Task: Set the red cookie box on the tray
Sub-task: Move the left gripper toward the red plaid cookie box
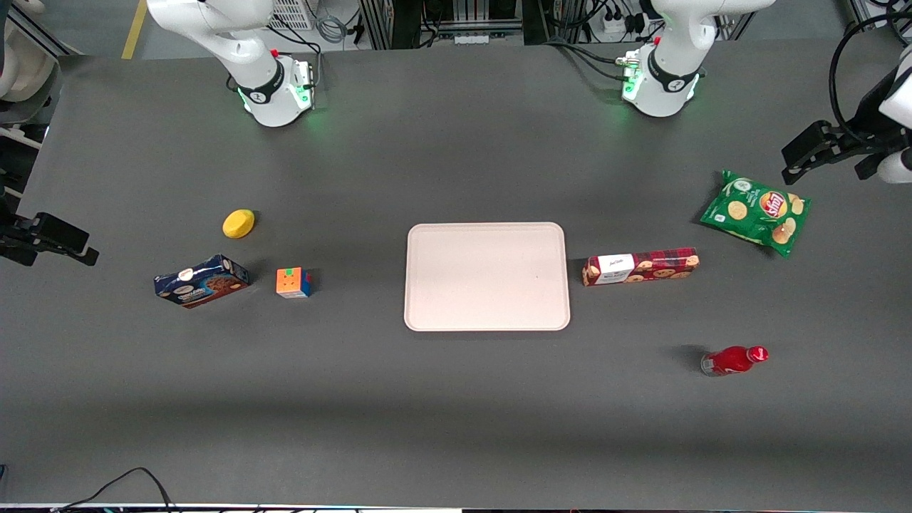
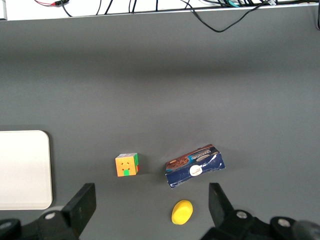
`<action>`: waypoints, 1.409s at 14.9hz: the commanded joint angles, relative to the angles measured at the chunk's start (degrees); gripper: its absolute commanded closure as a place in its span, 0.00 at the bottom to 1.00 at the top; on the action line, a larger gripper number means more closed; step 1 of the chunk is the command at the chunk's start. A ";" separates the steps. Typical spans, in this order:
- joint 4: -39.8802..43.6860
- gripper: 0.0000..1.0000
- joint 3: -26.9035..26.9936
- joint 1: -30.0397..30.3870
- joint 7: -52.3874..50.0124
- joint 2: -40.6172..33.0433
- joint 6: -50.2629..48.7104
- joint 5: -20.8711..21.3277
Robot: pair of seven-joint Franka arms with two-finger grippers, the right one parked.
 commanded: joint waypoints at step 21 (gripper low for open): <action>-22.80 0.00 -0.12 -2.94 70.77 10.30 26.78 -0.30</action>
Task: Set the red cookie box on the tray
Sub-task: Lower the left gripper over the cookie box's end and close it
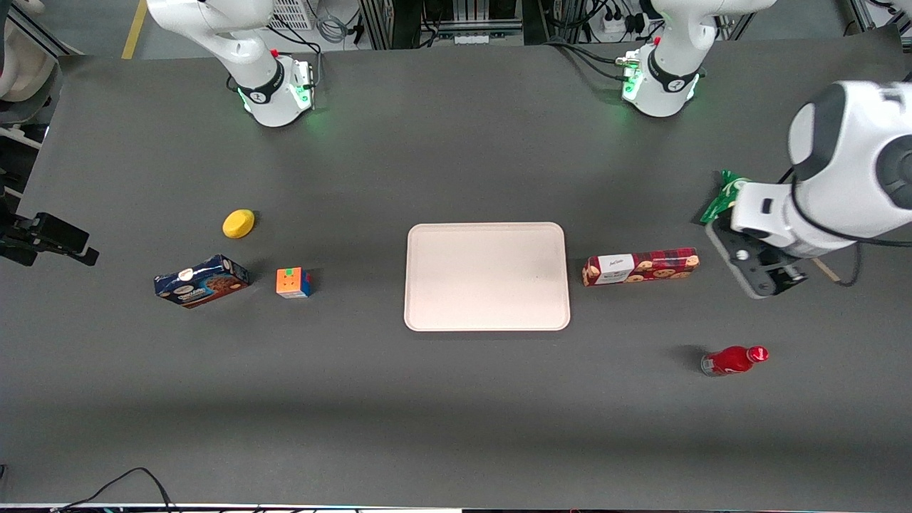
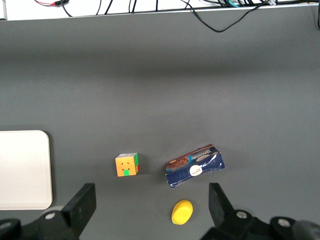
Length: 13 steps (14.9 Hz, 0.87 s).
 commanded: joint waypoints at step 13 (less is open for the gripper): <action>-33.46 0.00 -0.78 -4.71 9.99 -1.28 40.84 -2.47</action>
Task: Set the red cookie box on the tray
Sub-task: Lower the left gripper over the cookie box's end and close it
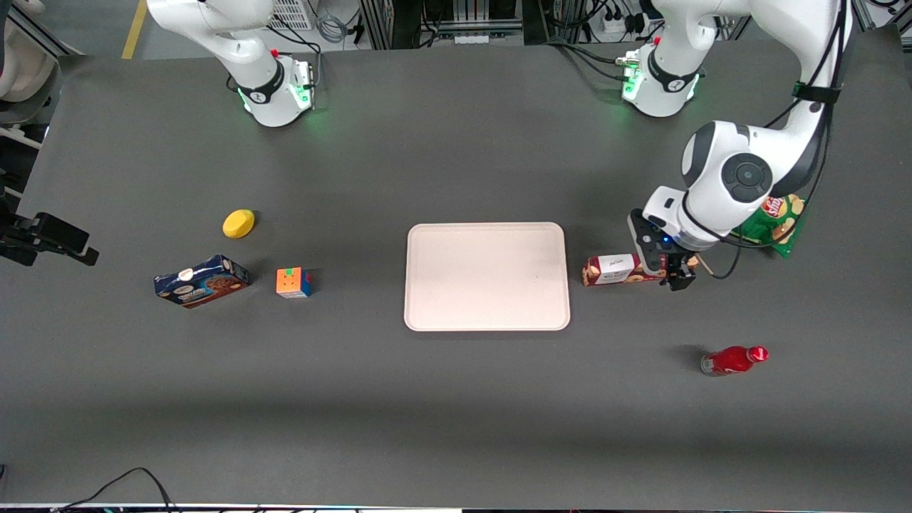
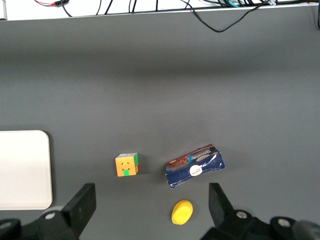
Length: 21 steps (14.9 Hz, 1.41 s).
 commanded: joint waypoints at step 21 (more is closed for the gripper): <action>-7.76 1.00 0.83 -2.06 1.04 5.20 16.54 -0.75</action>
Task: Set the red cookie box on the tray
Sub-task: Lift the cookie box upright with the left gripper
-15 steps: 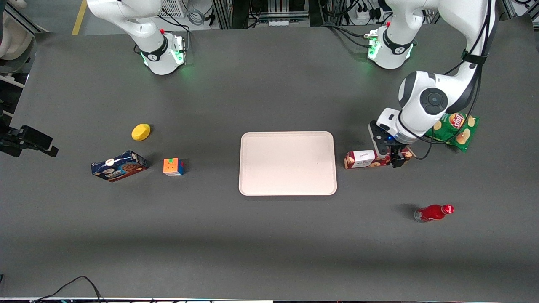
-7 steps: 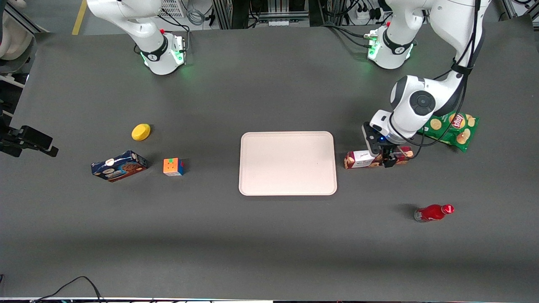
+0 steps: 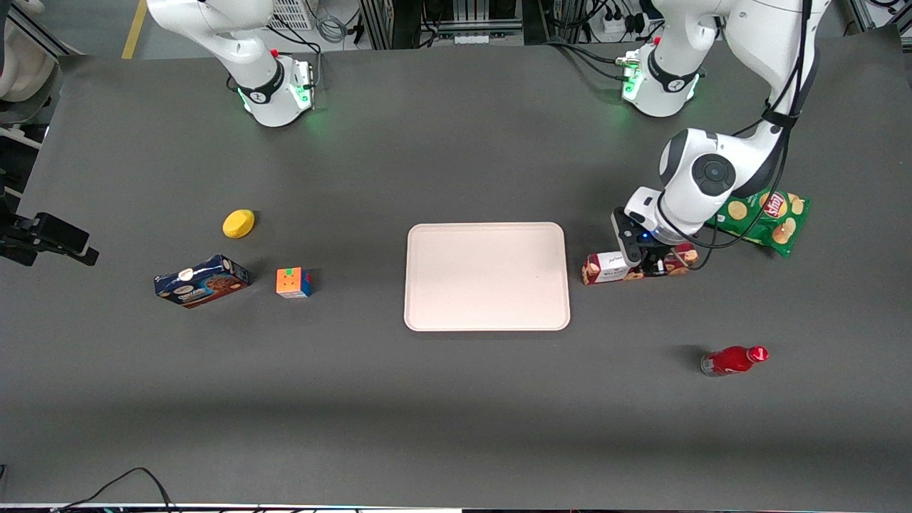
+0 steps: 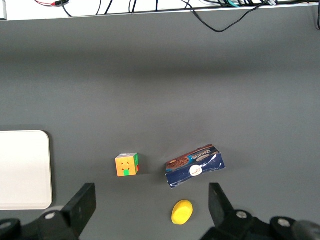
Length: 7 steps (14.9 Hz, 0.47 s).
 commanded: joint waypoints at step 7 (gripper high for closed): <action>9.17 1.00 1.99 -0.69 -9.51 -3.42 -14.75 -1.88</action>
